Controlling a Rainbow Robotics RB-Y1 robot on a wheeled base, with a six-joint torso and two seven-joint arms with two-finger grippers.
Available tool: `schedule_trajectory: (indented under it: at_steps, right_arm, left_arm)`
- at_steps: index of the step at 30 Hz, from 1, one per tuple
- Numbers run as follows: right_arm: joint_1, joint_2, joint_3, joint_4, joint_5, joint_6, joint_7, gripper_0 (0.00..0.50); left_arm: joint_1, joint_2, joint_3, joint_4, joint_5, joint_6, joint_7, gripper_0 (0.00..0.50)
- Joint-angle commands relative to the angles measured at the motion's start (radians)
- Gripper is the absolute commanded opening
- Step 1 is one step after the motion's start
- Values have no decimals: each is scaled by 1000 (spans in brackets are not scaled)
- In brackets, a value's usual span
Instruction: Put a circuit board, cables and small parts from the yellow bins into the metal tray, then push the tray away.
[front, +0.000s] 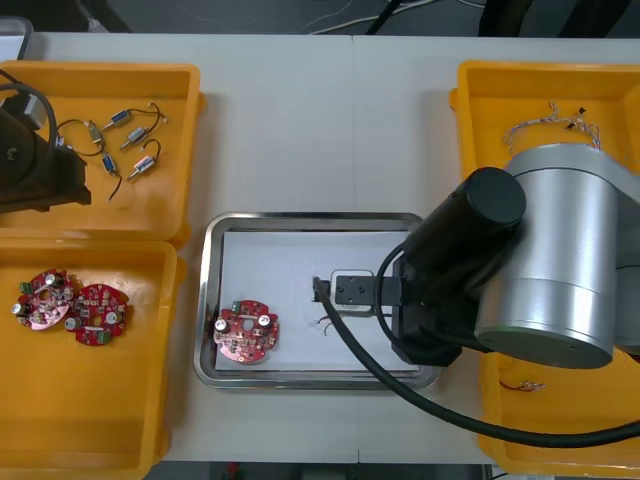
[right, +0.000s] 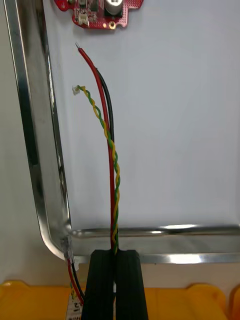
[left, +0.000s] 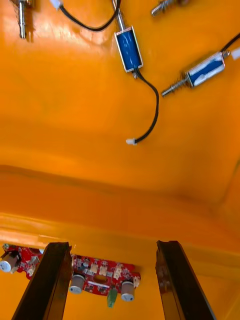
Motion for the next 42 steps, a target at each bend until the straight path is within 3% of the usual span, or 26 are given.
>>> schedule_trajectory:
  at_steps: [1, 6, 16, 30, 36, 40, 42]
  right_arm:
    - [-54, 52, 60, 56, 19, -57, -7, 0]
    - [-58, 53, 118, 113, 62, -110, 2, 0]
    - [-57, 35, 201, 193, 104, -187, 32, 0]
    - [-57, 69, 296, 311, 161, -294, 48, 0]
    - [-57, 76, 296, 322, 161, -294, 63, 11]
    - [-58, 73, 296, 319, 150, -294, 66, 76]
    - [-58, 73, 294, 316, 154, -294, 66, 211]
  left_arm:
    - [-71, 28, 20, 49, -7, -69, -111, 500]
    - [-81, 23, 3, 62, -18, -152, -119, 500]
    - [-86, 20, -30, 75, -136, -216, -111, 500]
    - [-166, 17, 8, 240, -178, -239, -99, 500]
    - [-183, 9, 6, 243, -172, -258, -93, 500]
    - [-192, -1, 8, 243, -175, -290, -90, 500]
    - [-196, -11, 6, 251, -179, -305, -90, 500]
